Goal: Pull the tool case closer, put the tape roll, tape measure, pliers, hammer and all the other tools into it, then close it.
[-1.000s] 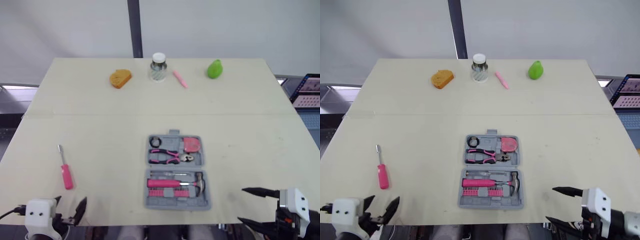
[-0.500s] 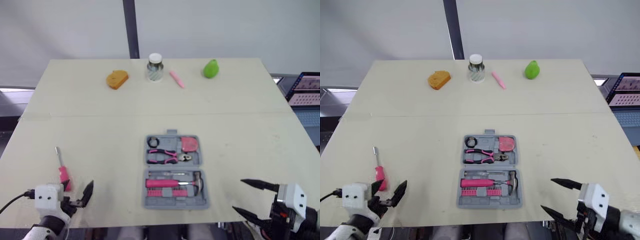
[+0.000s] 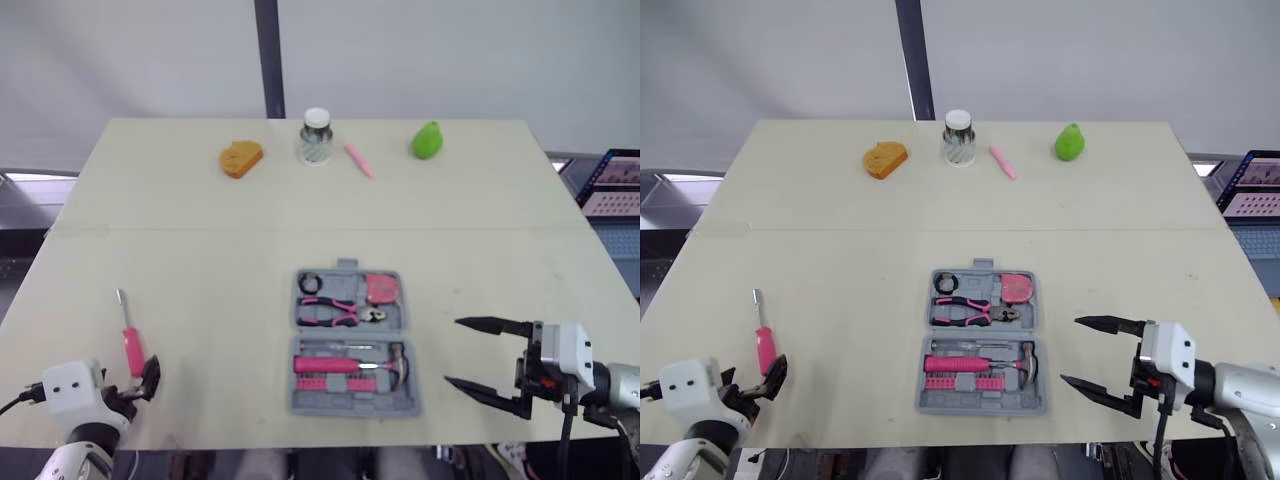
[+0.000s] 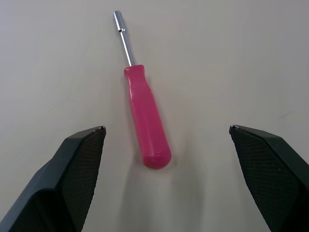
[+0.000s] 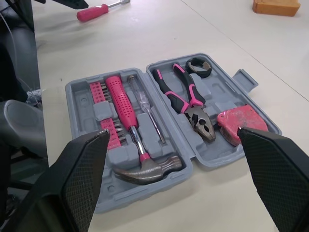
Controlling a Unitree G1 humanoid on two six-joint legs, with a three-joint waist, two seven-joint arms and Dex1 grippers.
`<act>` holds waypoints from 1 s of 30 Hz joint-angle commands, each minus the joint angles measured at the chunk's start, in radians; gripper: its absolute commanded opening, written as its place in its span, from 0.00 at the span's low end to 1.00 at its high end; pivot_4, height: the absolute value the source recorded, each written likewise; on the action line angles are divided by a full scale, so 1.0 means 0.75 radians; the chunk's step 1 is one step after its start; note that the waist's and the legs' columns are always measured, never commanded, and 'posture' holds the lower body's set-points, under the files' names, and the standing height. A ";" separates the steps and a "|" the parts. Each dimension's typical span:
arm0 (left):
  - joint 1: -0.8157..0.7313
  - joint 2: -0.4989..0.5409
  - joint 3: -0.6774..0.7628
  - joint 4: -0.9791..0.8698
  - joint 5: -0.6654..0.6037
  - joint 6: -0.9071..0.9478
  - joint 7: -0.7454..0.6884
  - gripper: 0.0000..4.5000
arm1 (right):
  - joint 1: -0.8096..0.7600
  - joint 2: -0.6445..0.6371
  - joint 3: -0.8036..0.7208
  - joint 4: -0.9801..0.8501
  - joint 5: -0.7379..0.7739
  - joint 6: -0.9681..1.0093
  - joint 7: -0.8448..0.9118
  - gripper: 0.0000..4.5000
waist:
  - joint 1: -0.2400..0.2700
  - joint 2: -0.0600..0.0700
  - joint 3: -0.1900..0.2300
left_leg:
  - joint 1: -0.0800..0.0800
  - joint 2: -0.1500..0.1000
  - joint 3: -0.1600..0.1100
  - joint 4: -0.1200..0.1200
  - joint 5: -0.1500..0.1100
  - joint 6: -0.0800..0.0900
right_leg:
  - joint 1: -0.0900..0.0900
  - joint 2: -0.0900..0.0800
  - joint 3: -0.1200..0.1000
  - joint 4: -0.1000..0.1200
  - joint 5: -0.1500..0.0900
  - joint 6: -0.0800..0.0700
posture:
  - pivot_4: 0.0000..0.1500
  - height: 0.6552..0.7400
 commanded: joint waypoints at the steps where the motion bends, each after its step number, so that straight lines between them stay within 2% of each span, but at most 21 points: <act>1: -0.046 0.016 0.038 -0.034 0.019 0.040 0.069 0.98 | -0.025 -0.012 0.009 0.012 0.001 -0.008 0.014 1.00 | -0.001 0.000 0.000 | 0.000 0.000 0.000 0.000 0.001 0.000 | 0.000 0.000 0.000 0.001 0.000 0.000 | 1.00 0.47; 16: -0.396 0.049 0.034 0.095 0.072 0.311 0.248 0.98 | -0.008 -0.003 -0.005 -0.002 -0.019 -0.013 -0.026 1.00 | 0.000 -0.001 0.000 | 0.001 -0.001 0.000 0.000 0.004 -0.003 | -0.001 0.002 0.000 0.005 0.001 0.001 | 1.00 0.47; 23: -0.512 0.098 0.017 0.228 0.114 0.362 0.250 0.98 | 0.022 0.021 0.001 -0.040 -0.020 -0.004 -0.083 1.00 | 0.000 -0.001 -0.001 | 0.002 -0.001 0.000 0.000 0.006 -0.005 | -0.002 0.002 0.000 0.010 0.000 0.001 | 1.00 0.47; 30: -0.526 0.125 0.019 0.350 0.147 0.342 0.214 0.98 | 0.042 0.008 -0.015 -0.043 -0.016 -0.010 -0.099 1.00 | 0.000 -0.001 -0.001 | 0.002 -0.001 0.000 0.000 0.006 -0.005 | -0.004 0.001 0.001 0.012 0.000 0.001 | 1.00 0.47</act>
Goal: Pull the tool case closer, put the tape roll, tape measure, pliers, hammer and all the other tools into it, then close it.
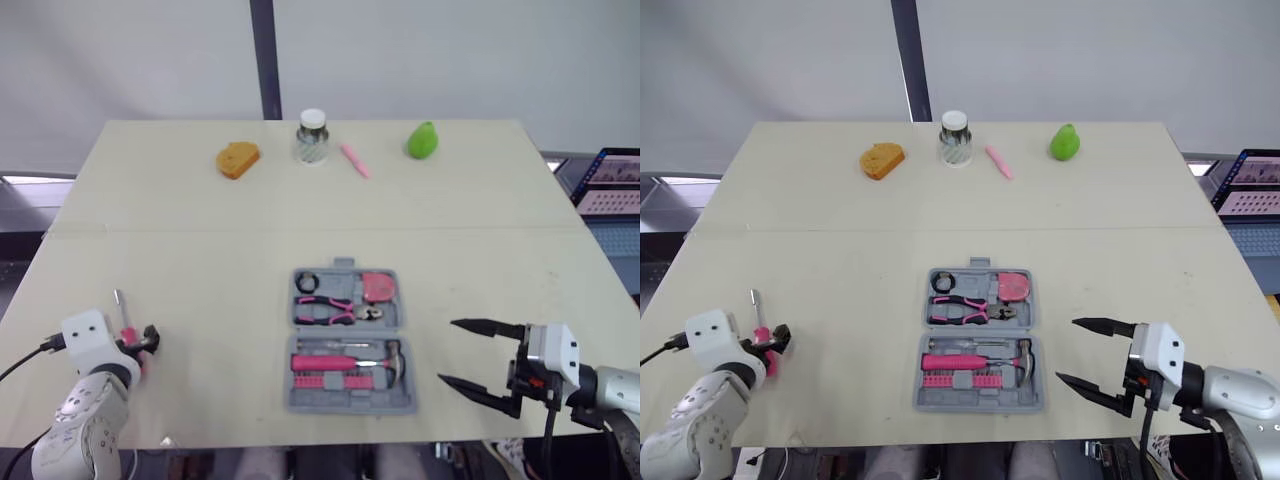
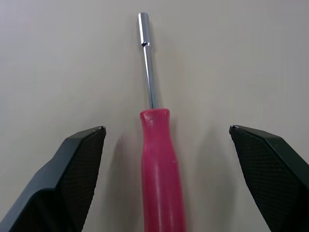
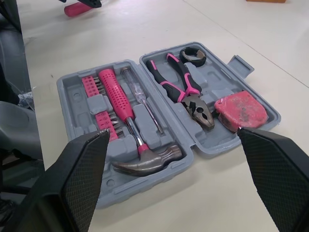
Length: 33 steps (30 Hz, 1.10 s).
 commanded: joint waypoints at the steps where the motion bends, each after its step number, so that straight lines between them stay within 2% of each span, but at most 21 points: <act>1: -0.007 0.023 0.010 0.028 0.026 -0.019 -0.014 0.98 | 0.007 -0.010 -0.054 -0.047 0.016 -0.009 -0.009 1.00 | 0.000 0.000 0.000 | 0.000 0.000 0.000 0.000 0.000 0.000 | 0.000 0.000 0.000 0.000 0.000 0.000 | 1.00 0.47; 14: -0.071 0.027 -0.040 0.164 0.072 -0.107 -0.050 0.98 | 0.015 -0.017 -0.074 -0.049 0.017 0.002 -0.005 1.00 | 0.023 0.001 -0.001 | 0.001 0.000 0.000 0.000 0.000 -0.003 | 0.000 -0.002 0.001 0.001 0.000 0.000 | 1.00 0.47; 29: -0.106 0.033 -0.047 0.195 0.087 -0.119 -0.079 0.98 | 0.017 -0.010 -0.070 -0.056 0.015 0.010 -0.023 1.00 | 0.037 0.001 -0.001 | 0.001 0.000 0.000 0.000 -0.001 -0.006 | 0.000 -0.002 0.001 0.001 0.000 0.000 | 1.00 0.47; 31: -0.110 0.034 -0.045 0.200 0.090 -0.120 -0.077 0.86 | 0.019 -0.009 -0.069 -0.061 0.015 0.013 -0.027 1.00 | 0.037 0.001 -0.001 | 0.001 0.000 0.000 0.000 -0.001 -0.006 | 0.000 -0.002 0.001 0.001 0.000 0.000 | 1.00 0.47; 33: -0.114 0.034 -0.045 0.202 0.093 -0.116 -0.075 0.68 | 0.022 -0.009 -0.068 -0.065 0.013 0.015 -0.030 1.00 | 0.035 0.001 -0.001 | 0.001 0.000 0.000 0.000 -0.001 -0.007 | -0.001 -0.002 0.001 0.001 0.000 0.000 | 1.00 0.47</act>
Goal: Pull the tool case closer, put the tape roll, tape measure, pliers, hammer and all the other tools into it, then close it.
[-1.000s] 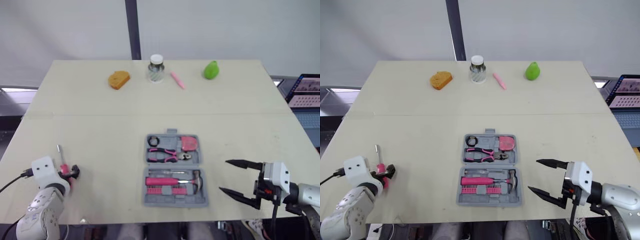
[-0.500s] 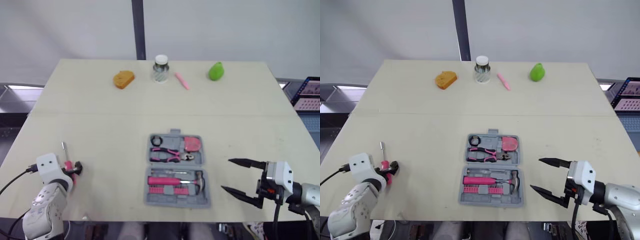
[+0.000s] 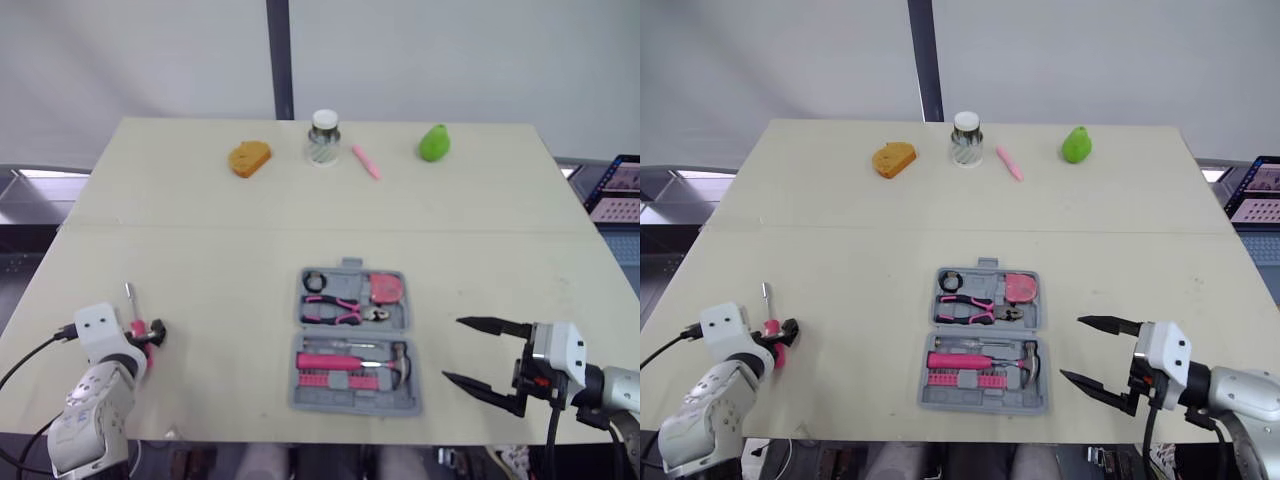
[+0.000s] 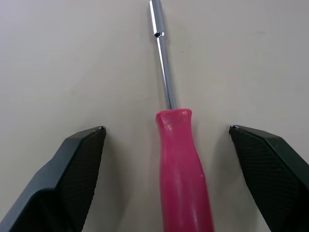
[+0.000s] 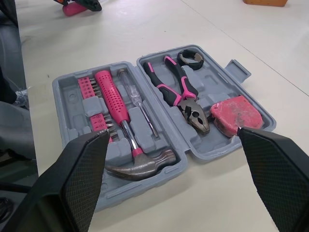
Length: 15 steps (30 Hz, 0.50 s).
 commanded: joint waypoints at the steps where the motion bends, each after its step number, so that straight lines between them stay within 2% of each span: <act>1: -0.001 0.012 -0.002 0.008 0.019 0.005 0.006 0.58 | 0.008 -0.005 -0.030 -0.045 0.013 0.004 -0.011 1.00 | -0.002 0.000 0.000 | 0.000 0.000 0.000 0.000 0.000 0.000 | 0.000 0.000 0.000 0.000 0.000 0.000 | 1.00 0.47; 5: -0.005 0.015 -0.001 0.009 0.022 0.017 0.006 0.12 | 0.010 -0.003 -0.028 -0.055 0.010 0.012 -0.018 1.00 | -0.003 0.000 0.000 | -0.001 0.000 0.000 0.000 0.001 0.002 | -0.001 0.000 0.000 0.000 0.000 0.000 | 1.00 0.47; 15: 0.011 0.039 -0.005 -0.073 0.020 0.073 -0.014 0.13 | 0.024 0.005 -0.040 -0.062 0.020 0.012 -0.027 1.00 | -0.003 0.000 0.000 | -0.001 0.000 0.001 -0.001 0.000 0.001 | -0.001 0.000 0.000 0.000 0.000 0.000 | 1.00 0.47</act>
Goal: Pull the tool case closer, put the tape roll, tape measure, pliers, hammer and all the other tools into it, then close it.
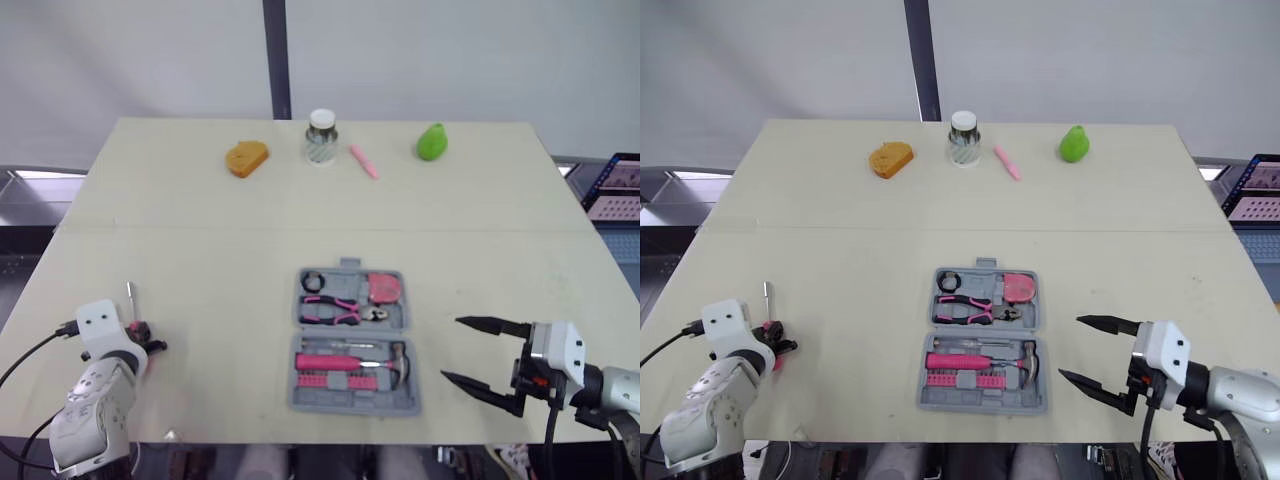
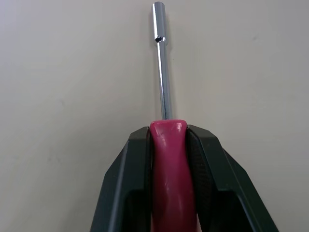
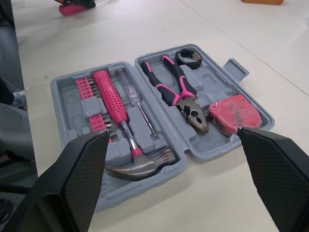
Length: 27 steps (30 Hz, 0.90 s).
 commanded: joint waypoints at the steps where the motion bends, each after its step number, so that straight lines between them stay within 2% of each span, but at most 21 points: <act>1: 0.033 0.061 -0.013 -0.082 0.006 0.045 -0.043 0.13 | 0.015 0.005 -0.043 -0.040 0.022 -0.007 -0.008 1.00 | 0.000 -0.001 0.000 | 0.000 0.000 0.000 0.000 0.000 0.000 | 0.000 0.000 0.000 0.000 0.000 0.000 | 1.00 0.47; 4: 0.044 0.169 -0.049 -0.106 -0.019 0.023 -0.177 0.13 | 0.017 0.007 -0.056 -0.036 0.035 -0.009 -0.007 1.00 | -0.001 -0.001 0.001 | -0.002 0.000 0.000 0.000 0.000 0.000 | -0.002 0.000 0.000 0.000 0.000 0.000 | 1.00 0.47; 11: -0.004 0.484 -0.265 -0.180 -0.181 -0.044 -0.706 0.13 | -0.012 0.008 -0.037 -0.013 0.033 -0.029 0.010 1.00 | -0.001 -0.001 0.001 | -0.005 0.000 0.001 0.000 -0.002 -0.005 | -0.007 -0.001 0.002 0.001 0.000 -0.001 | 1.00 0.47; 16: -0.041 0.722 -0.486 -0.238 -0.187 -0.171 -1.048 0.13 | -0.013 0.021 -0.020 -0.013 0.034 -0.036 0.017 1.00 | -0.009 0.000 0.001 | -0.006 0.001 0.003 -0.003 0.002 0.000 | -0.011 0.002 0.001 0.002 -0.001 -0.002 | 1.00 0.47; 20: -0.096 0.795 -0.596 -0.323 -0.263 -0.200 -1.234 0.13 | 0.002 0.021 -0.015 -0.026 0.052 -0.032 0.042 1.00 | -0.023 0.000 0.002 | -0.007 0.000 0.007 -0.005 0.003 0.002 | -0.013 0.005 -0.002 0.003 -0.001 -0.002 | 1.00 0.47; 27: -0.325 0.798 -0.809 -0.323 -0.250 -0.205 -1.364 0.13 | 0.020 0.003 -0.022 -0.036 0.064 -0.030 0.091 1.00 | -0.029 0.000 0.002 | -0.007 -0.003 0.009 -0.004 0.007 0.007 | -0.013 0.005 -0.004 0.004 0.000 -0.001 | 1.00 0.47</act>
